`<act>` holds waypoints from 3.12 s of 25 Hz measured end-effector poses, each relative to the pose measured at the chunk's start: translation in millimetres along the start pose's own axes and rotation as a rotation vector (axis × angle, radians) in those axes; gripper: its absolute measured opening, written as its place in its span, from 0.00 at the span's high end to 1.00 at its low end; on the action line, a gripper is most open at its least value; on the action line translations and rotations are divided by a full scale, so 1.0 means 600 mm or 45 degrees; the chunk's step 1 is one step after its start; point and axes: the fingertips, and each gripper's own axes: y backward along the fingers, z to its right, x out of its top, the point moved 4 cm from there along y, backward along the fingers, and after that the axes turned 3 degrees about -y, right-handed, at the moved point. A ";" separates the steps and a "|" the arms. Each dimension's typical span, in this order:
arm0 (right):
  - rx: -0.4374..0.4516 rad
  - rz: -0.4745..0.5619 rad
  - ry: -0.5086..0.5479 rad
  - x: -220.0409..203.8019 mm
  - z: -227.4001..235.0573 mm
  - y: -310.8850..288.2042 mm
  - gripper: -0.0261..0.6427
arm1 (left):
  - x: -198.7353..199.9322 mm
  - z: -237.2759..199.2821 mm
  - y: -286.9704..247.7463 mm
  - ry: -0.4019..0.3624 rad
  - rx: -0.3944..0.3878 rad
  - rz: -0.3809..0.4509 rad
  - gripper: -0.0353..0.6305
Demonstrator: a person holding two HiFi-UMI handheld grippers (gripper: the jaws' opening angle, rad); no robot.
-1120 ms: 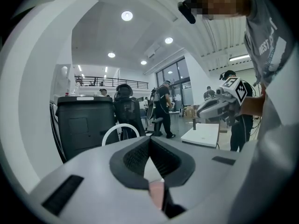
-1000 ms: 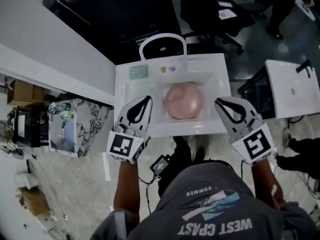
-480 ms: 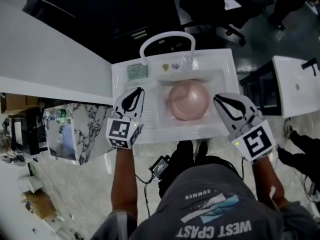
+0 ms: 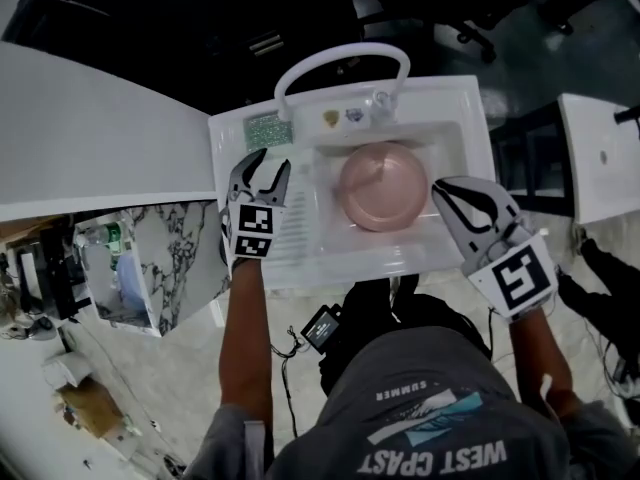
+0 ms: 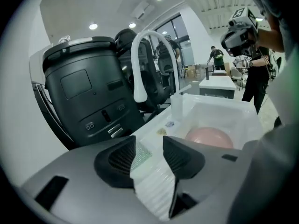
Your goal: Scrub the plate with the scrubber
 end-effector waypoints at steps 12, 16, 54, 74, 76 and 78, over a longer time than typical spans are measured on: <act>0.016 -0.112 -0.052 -0.035 0.006 -0.082 0.91 | -0.112 -0.029 -0.120 -0.209 0.005 -0.161 0.60; 0.018 -0.150 -0.067 -0.046 0.006 -0.101 0.91 | -0.129 -0.031 -0.145 -0.295 0.005 -0.200 0.60; -0.143 -0.334 -0.343 -0.287 0.114 -0.245 0.88 | -0.024 -0.029 -0.065 -0.463 0.187 0.114 0.86; -0.147 -0.752 -0.462 -0.521 0.165 -0.391 0.76 | -0.006 0.068 0.039 -0.356 0.053 0.181 0.86; -0.136 -0.779 -0.459 -0.532 0.166 -0.397 0.76 | -0.006 0.078 0.043 -0.349 0.037 0.187 0.86; -0.117 -0.813 -0.460 -0.542 0.165 -0.400 0.76 | -0.005 0.087 0.049 -0.345 0.023 0.195 0.86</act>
